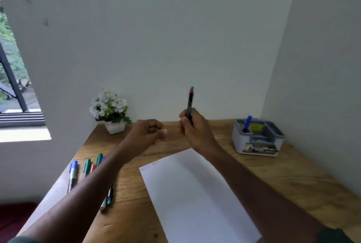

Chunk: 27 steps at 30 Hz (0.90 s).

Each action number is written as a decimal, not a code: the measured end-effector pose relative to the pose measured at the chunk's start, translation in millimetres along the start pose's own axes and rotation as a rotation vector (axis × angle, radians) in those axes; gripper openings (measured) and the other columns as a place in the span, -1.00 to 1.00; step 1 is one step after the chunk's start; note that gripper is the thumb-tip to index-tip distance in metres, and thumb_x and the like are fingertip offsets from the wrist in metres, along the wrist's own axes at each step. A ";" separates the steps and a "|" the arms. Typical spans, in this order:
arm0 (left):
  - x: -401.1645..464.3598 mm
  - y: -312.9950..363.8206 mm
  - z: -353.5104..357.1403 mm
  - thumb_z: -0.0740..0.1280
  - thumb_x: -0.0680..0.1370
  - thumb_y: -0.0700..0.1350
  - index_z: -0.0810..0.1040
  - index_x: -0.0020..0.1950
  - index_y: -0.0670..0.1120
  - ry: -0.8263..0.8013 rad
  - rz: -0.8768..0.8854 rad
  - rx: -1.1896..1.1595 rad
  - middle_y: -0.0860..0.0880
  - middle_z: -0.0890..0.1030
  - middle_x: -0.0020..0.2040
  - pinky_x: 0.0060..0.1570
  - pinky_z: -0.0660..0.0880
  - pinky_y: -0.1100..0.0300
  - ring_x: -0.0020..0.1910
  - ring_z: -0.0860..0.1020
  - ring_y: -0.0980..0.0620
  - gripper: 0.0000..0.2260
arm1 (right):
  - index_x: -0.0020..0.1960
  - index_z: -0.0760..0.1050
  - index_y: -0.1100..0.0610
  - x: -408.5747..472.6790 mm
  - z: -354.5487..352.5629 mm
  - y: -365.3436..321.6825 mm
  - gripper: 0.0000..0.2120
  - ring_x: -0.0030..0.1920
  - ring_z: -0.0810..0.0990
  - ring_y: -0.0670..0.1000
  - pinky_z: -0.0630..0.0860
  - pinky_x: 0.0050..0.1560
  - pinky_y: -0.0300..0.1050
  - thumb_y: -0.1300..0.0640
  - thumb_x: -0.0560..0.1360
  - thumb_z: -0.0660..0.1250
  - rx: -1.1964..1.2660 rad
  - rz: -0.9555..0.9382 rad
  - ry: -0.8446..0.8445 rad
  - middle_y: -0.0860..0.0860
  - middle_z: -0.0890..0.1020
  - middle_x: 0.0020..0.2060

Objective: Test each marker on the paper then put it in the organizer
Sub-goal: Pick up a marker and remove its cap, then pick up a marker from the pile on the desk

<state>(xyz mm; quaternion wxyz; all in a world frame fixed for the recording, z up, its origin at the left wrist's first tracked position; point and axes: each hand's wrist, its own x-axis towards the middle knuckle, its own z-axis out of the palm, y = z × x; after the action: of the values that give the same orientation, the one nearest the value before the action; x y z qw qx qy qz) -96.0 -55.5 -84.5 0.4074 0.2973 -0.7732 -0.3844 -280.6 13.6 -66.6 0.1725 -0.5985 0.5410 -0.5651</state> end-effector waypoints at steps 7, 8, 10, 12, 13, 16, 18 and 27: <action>51.4 25.9 53.6 0.47 0.51 -0.11 0.65 -0.20 -0.04 -0.156 0.018 0.356 0.08 0.67 -0.31 -0.19 0.47 0.31 -0.33 0.57 0.26 -0.90 | 0.38 0.51 0.13 31.4 -128.9 -19.7 -0.64 -0.01 0.53 0.16 0.49 0.08 0.08 0.23 0.63 0.14 -0.787 -0.155 -0.174 0.09 0.39 0.04; 58.1 28.5 62.0 0.47 0.51 -0.09 0.64 -0.20 -0.03 -0.172 0.023 0.390 0.10 0.66 -0.31 -0.21 0.43 0.36 -0.35 0.55 0.28 -0.90 | 0.34 0.54 0.15 36.1 -147.9 -23.2 -0.65 0.01 0.54 0.19 0.50 0.09 0.10 0.26 0.62 0.16 -0.866 -0.158 -0.181 0.12 0.43 0.06; 69.1 33.1 77.2 0.47 0.51 -0.09 0.64 -0.20 -0.03 -0.206 0.038 0.438 0.09 0.64 -0.30 -0.24 0.39 0.39 -0.35 0.52 0.28 -0.90 | 0.28 0.60 0.15 44.7 -182.8 -30.3 -0.69 0.10 0.57 0.18 0.51 0.15 0.06 0.27 0.59 0.24 -0.976 -0.138 -0.118 0.16 0.55 0.12; 76.8 35.3 90.3 0.46 0.52 -0.07 0.64 -0.20 -0.04 -0.243 0.051 0.457 0.11 0.64 -0.30 -0.22 0.42 0.37 -0.32 0.53 0.27 -0.89 | 0.15 0.66 0.16 50.4 -210.7 -36.0 -0.76 0.08 0.64 0.13 0.57 0.17 0.02 0.31 0.53 0.34 -0.975 -0.103 -0.042 0.13 0.66 0.08; 79.5 35.7 95.9 0.45 0.53 -0.06 0.64 -0.19 -0.06 -0.258 0.053 0.462 0.13 0.64 -0.30 -0.21 0.44 0.36 -0.31 0.55 0.27 -0.87 | 0.09 0.68 0.16 52.6 -220.7 -36.7 -0.78 0.03 0.67 0.10 0.60 0.14 0.01 0.33 0.50 0.37 -0.965 -0.078 -0.039 0.11 0.69 0.03; 85.9 37.3 109.4 0.43 0.54 -0.04 0.67 -0.17 -0.09 -0.292 0.060 0.475 0.13 0.66 -0.29 -0.21 0.44 0.33 -0.32 0.56 0.29 -0.84 | 0.00 0.68 0.16 57.4 -233.5 -32.3 -0.80 -0.06 0.70 0.04 0.64 0.05 -0.06 0.38 0.45 0.41 -0.987 -0.018 -0.128 0.08 0.71 -0.08; 88.7 38.2 116.0 0.43 0.54 -0.03 0.67 -0.17 -0.09 -0.306 0.062 0.475 0.13 0.66 -0.29 -0.21 0.44 0.33 -0.32 0.57 0.29 -0.83 | -0.03 0.68 0.15 60.0 -231.3 -24.2 -0.82 -0.07 0.70 0.01 0.64 0.02 -0.11 0.37 0.43 0.44 -0.974 -0.002 -0.177 0.04 0.71 -0.12; 86.4 36.2 118.8 0.45 0.53 -0.05 0.66 -0.18 -0.12 -0.325 0.034 0.489 0.03 0.68 -0.25 -0.15 0.51 0.21 -0.26 0.59 0.14 -0.84 | 0.06 0.67 0.16 66.4 -207.7 13.3 -0.78 -0.07 0.66 -0.05 0.58 -0.03 -0.24 0.37 0.47 0.40 -0.878 0.041 -0.288 0.04 0.70 -0.05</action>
<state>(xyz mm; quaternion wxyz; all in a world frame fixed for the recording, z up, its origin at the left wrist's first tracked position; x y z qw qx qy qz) -245.8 -61.3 -63.8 0.2008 0.3081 -0.9029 -0.2225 -480.8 37.1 17.7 -0.0126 -0.6765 0.7114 -0.1899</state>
